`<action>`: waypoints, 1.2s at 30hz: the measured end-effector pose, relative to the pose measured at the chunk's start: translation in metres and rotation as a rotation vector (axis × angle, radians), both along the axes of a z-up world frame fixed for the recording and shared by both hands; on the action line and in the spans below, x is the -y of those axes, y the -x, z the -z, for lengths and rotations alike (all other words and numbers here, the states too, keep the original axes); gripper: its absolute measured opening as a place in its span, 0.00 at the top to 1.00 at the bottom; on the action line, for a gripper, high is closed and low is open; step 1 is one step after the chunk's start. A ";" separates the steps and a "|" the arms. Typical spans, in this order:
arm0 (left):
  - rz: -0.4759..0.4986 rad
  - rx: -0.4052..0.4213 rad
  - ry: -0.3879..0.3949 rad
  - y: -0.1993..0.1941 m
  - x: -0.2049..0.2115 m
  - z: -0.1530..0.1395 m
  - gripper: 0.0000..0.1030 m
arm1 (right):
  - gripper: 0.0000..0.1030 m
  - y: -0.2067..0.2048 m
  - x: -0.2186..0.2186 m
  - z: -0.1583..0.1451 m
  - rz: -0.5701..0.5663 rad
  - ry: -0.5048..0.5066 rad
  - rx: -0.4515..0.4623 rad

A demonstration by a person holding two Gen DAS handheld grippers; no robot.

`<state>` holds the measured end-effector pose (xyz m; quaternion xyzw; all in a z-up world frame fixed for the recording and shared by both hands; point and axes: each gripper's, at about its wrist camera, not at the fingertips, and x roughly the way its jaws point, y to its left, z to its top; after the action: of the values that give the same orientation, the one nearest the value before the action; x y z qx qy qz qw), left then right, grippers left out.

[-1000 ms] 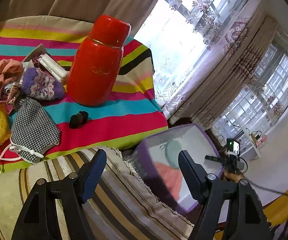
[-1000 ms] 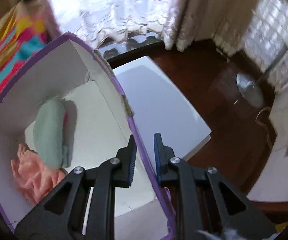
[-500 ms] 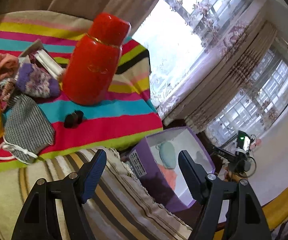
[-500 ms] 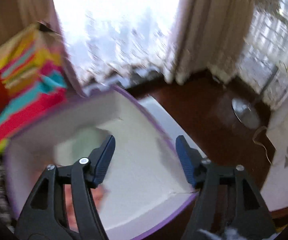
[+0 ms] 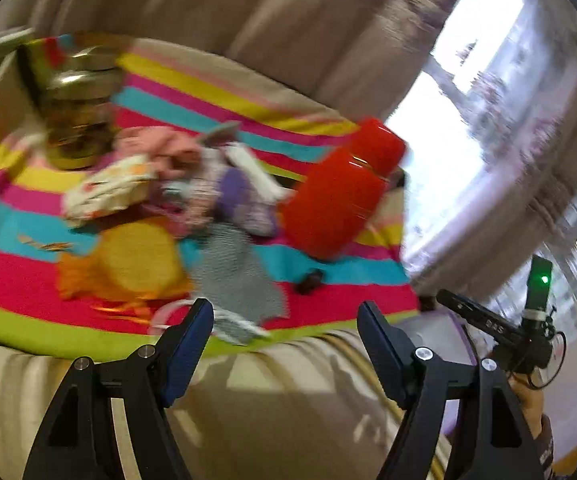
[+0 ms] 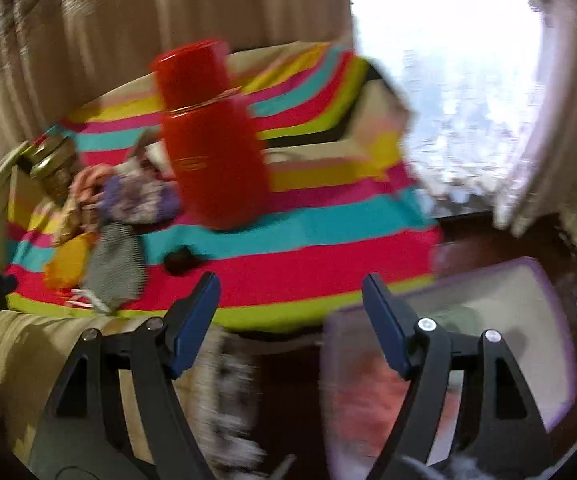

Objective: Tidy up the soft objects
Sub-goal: 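Grasp the fruit-print white cloth with the left tool while the right tool grasps the black item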

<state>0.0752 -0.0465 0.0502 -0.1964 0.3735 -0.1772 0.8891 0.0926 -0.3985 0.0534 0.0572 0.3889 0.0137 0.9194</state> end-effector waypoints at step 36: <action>-0.174 -0.141 -0.545 -0.172 -0.074 0.077 0.77 | 0.25 -0.137 -0.109 0.096 0.105 -0.122 -0.331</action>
<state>0.2468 0.0273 -0.0273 0.0066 0.4498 0.0208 0.8929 0.2294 -0.2897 -0.0422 0.1347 0.5297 -0.0202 0.8372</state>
